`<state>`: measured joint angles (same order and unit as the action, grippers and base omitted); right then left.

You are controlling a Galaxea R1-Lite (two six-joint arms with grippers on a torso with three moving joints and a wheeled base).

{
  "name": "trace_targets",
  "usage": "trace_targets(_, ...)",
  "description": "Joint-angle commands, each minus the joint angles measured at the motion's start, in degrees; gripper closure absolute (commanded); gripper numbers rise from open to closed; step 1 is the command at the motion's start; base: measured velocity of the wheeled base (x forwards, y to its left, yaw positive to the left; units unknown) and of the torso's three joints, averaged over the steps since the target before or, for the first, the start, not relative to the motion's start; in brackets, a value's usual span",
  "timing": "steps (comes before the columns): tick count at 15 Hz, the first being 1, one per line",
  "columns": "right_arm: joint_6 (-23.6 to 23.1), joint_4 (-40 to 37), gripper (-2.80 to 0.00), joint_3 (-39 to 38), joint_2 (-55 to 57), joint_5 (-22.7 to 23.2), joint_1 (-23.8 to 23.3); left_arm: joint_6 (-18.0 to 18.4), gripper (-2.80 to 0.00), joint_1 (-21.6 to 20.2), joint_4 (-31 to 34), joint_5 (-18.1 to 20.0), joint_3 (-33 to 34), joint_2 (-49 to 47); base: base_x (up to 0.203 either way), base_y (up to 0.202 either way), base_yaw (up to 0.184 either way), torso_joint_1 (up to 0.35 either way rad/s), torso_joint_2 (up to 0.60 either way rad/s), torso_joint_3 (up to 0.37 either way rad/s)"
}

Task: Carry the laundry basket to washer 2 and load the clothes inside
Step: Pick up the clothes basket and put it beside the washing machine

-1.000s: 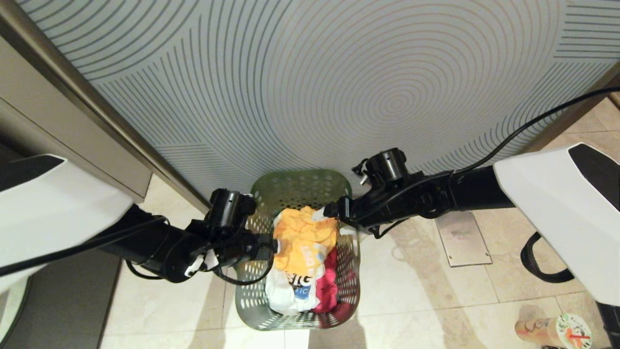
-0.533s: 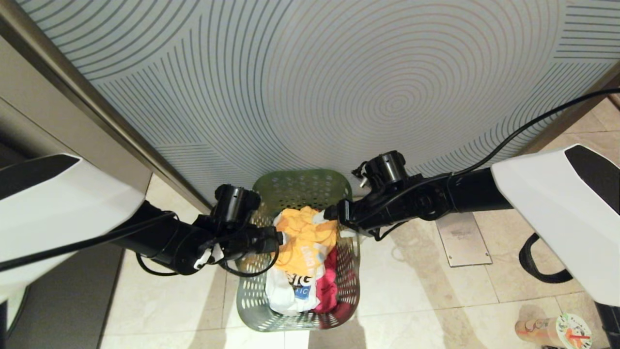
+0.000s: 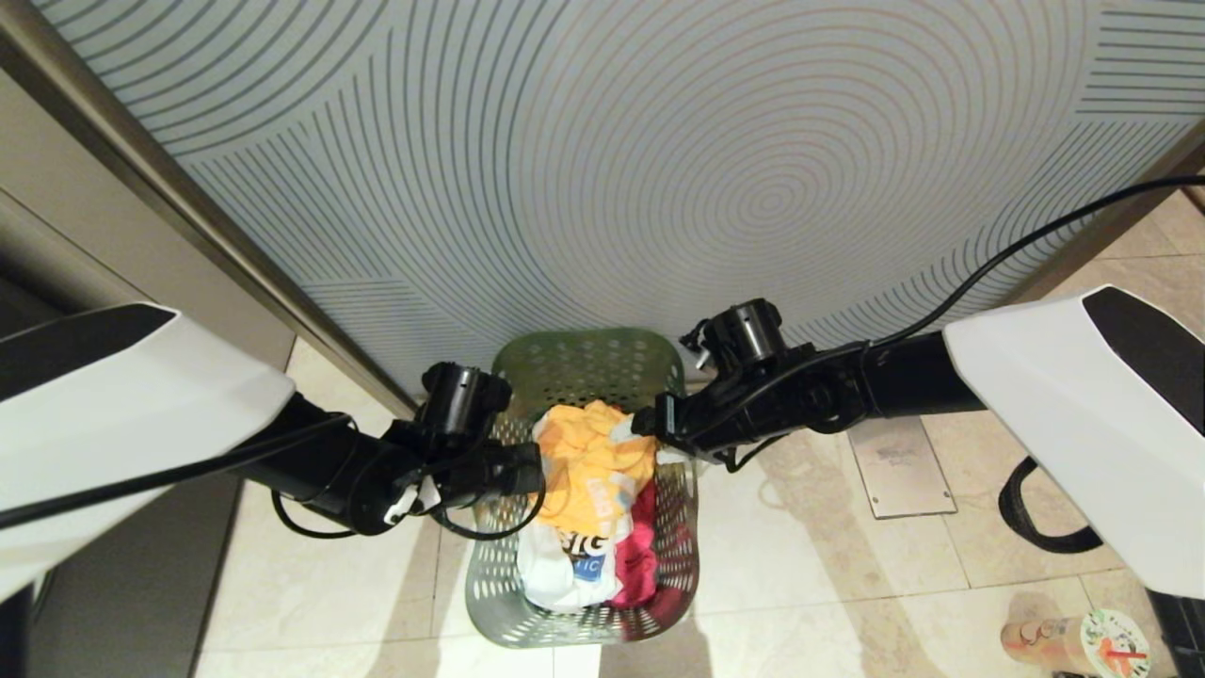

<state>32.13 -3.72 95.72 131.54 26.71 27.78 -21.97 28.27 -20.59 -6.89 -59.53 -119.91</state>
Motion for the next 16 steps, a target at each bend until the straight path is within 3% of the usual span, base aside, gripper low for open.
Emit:
trace_targets(1,0.2,-0.1,0.0,-0.1,-0.1,0.2,0.1,-0.2,0.0,0.0,-0.2,-0.1,0.7,-0.2,0.0,0.0,0.0,0.0,0.0,0.0)
trace_targets(6,0.3,-0.1,0.0,-0.6,-0.9,-2.1,0.6,-0.3,0.0,0.8,-0.4,-0.1,1.7,0.5,0.0,0.0,0.0,0.0,0.0,0.0)
trace_targets(9,0.3,-0.3,0.0,-1.7,-3.6,-4.7,1.8,-4.3,0.0,1.0,0.0,0.4,1.8,2.2,0.0,0.0,0.0,0.0,0.0,0.0)
trace_targets(16,0.6,-2.7,0.0,-6.0,-11.1,-6.3,4.5,-4.4,0.0,4.2,0.2,2.3,5.4,8.1,0.0,0.0,0.0,0.0,0.0,0.0)
